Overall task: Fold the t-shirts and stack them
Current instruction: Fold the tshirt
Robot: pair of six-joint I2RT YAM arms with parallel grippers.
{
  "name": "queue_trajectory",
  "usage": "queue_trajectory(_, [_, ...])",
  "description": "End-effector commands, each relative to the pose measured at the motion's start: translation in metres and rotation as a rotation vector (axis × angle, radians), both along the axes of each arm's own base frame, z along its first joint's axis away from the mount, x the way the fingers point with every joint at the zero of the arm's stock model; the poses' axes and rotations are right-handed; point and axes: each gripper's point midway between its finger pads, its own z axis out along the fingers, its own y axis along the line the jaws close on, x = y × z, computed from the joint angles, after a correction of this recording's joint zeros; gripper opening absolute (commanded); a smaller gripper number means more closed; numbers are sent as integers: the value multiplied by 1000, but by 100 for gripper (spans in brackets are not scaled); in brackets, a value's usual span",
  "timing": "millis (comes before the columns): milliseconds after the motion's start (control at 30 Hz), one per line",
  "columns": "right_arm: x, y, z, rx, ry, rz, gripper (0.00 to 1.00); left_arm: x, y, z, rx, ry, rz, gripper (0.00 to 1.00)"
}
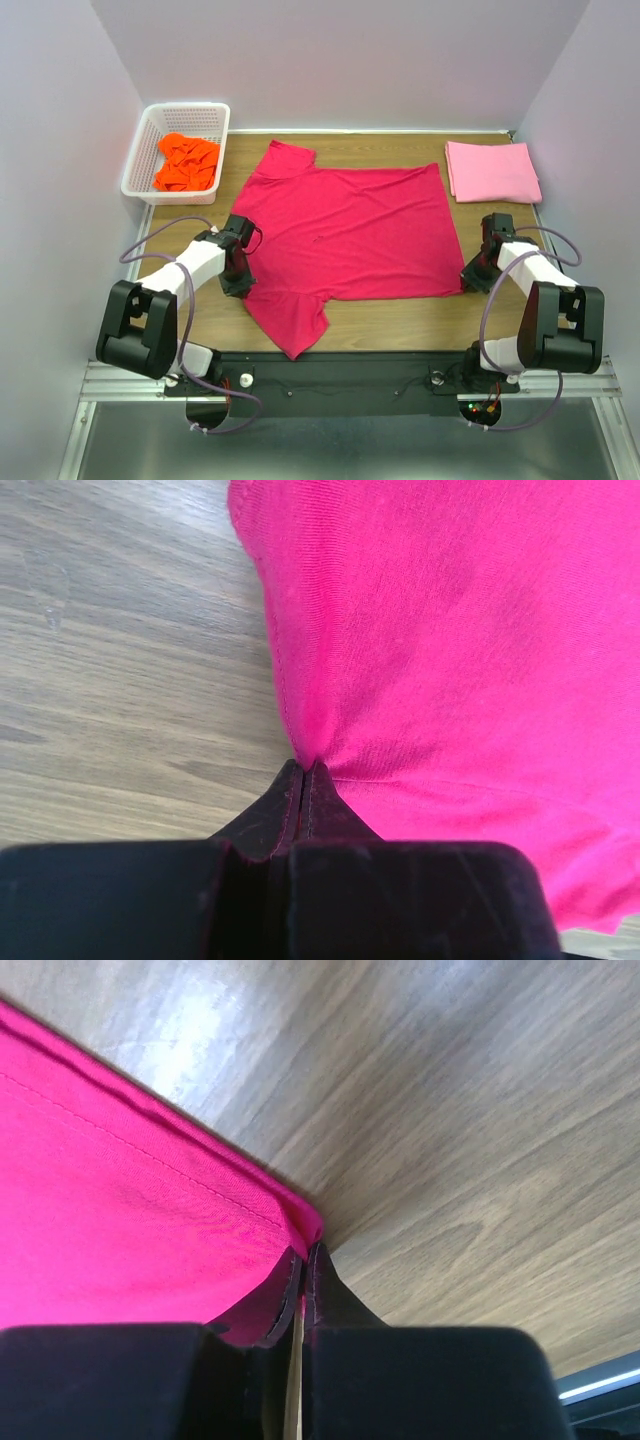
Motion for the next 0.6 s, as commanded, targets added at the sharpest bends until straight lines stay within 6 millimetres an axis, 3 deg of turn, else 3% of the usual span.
queue_trajectory(0, [12,-10,16,-47,-31,14,1,13,9,22,23,-72,34,0])
queue_trajectory(567, [59,-15,66,-58,-141,75,1,48,25,55,30,-172,73,0])
